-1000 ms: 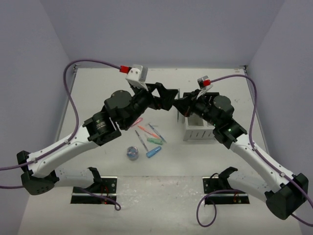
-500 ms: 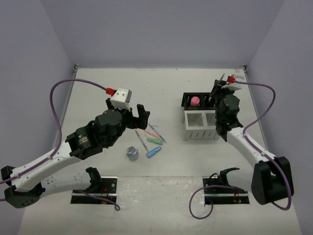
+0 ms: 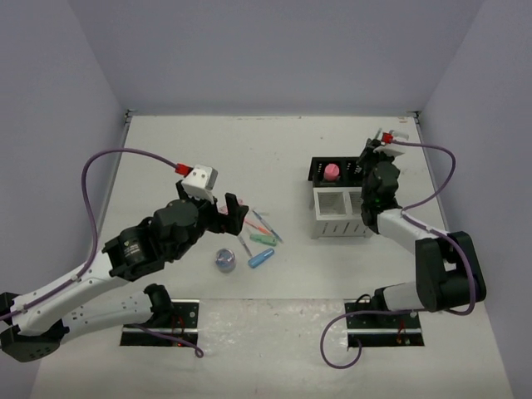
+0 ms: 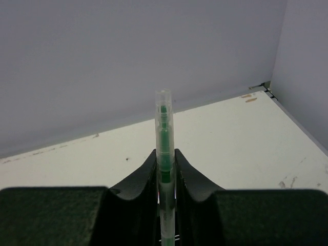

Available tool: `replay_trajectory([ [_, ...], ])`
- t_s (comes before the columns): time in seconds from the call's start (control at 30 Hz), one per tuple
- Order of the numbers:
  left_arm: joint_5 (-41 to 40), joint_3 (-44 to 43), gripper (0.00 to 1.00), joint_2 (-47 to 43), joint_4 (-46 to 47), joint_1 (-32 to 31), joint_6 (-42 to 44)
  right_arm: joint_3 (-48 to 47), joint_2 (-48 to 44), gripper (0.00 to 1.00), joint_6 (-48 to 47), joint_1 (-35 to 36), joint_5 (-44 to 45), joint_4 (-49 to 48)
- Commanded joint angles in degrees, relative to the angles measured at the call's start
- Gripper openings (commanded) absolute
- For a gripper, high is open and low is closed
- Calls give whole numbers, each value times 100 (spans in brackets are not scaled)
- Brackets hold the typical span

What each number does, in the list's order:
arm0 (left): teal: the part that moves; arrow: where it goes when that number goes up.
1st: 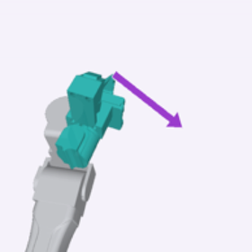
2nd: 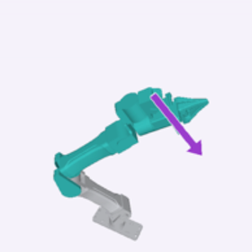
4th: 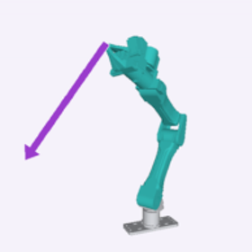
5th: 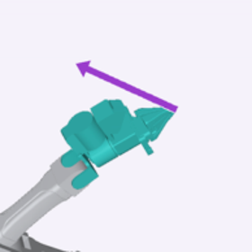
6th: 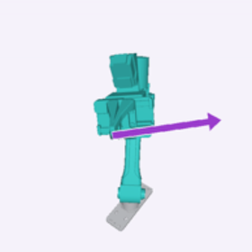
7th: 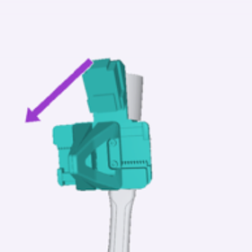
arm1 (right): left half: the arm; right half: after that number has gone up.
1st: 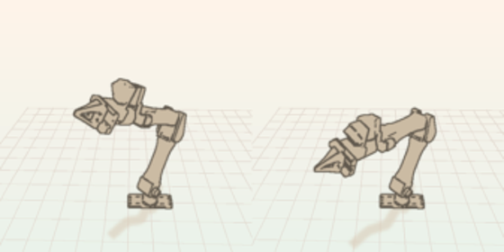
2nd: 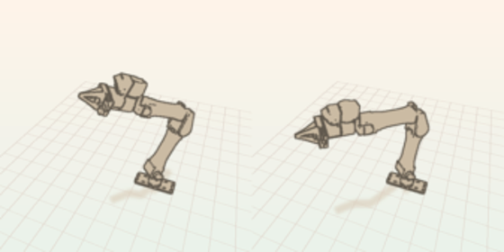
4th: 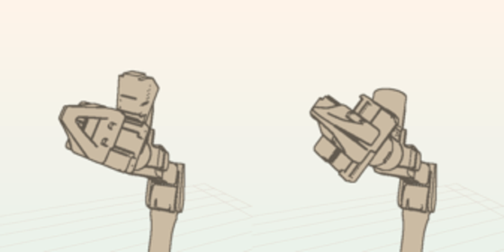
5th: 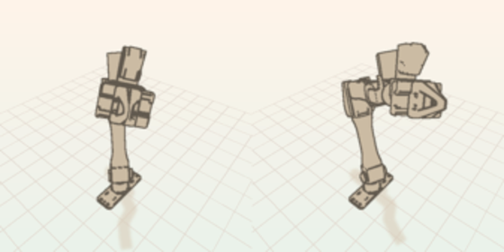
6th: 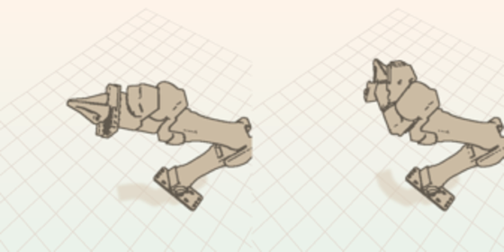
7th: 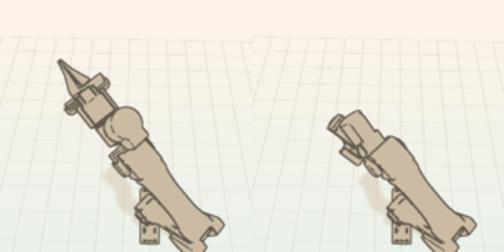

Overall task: Sort the stationery into containers
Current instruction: Place the pen in the storage box, then pick up the pen from the center of the board.

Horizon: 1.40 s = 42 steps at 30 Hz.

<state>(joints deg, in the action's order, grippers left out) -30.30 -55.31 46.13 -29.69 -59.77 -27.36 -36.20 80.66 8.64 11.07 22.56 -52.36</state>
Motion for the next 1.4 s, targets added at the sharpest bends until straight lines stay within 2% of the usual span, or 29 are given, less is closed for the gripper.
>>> replay_trajectory([
  [0.0, 25, 106, 100, 62, 33, 0, -41, 242, -32, 20, 251, -26, -21, -537],
  [0.07, 17, 165, 100, 70, 56, 0, -50, 360, -139, 21, 276, -26, -48, -547],
  [0.1, 21, 189, 100, 72, 73, 0, -50, 381, -187, 25, 258, -26, -83, -521],
  [0.2, 41, 231, 100, 124, 112, 0, -68, 334, -287, 74, 252, -26, -164, -322],
  [0.23, 57, 241, 100, 146, 123, 0, -73, 280, -415, 82, 273, -26, -233, -59],
  [0.27, 61, 251, 100, 170, 134, 0, -80, 239, -530, 86, 293, -23, -294, 142],
  [0.33, 34, 251, 100, 199, 133, 0, -102, 152, -768, 88, 344, -14, -444, 509],
  [0.4, -256, 199, 100, 287, -1, 0, -325, -152, -1391, 98, 590, 0, -699, 1519],
  [0.5, -579, 72, 100, 657, -287, 146, -660, -953, -2003, 99, 1147, 98, -1065, 3066],
  [0.63, -192, -67, 100, 1266, -431, 1260, -1039, -1973, -2259, 99, 1190, 760, -1379, 5543],
  [0.73, -374, -169, 100, 1362, -525, 1711, -1342, -2770, -2060, 99, 1132, 1864, -302, 7121],
  [0.8, -602, -324, 100, 1298, -670, 1801, -1424, -2876, -1948, 99, 1152, 2639, 273, 7752],
  [0.87, -841, -462, 100, 1214, -808, 1831, -1371, -2978, -1876, 99, 1200, 3126, 93, 8071],
  [0.9, -934, -528, 100, 1146, -887, 1840, -1334, -2919, -1881, 99, 1252, 3228, -338, 8045],
  [1.03, -951, -641, 100, 747, -968, 1846, -853, -2265, -2019, 99, 1237, 3245, -2336, 6892],
  [1.1, -942, -639, 100, 577, -1047, 1846, -710, -2379, -1670, 91, 1309, 3252, -2370, 7043],
  [1.17, -862, -594, 100, 218, -1134, 1837, -406, -3297, -642, 80, 1269, 3291, -2141, 7871],
  [1.23, -754, -524, 100, -31, -1140, 1840, -111, -3617, -19, 67, 1171, 3420, -2018, 8361],
  [1.37, -687, -132, 100, -747, -1061, 1841, 180, -4171, 1201, 57, 1015, 3468, -1782, 8836],
])
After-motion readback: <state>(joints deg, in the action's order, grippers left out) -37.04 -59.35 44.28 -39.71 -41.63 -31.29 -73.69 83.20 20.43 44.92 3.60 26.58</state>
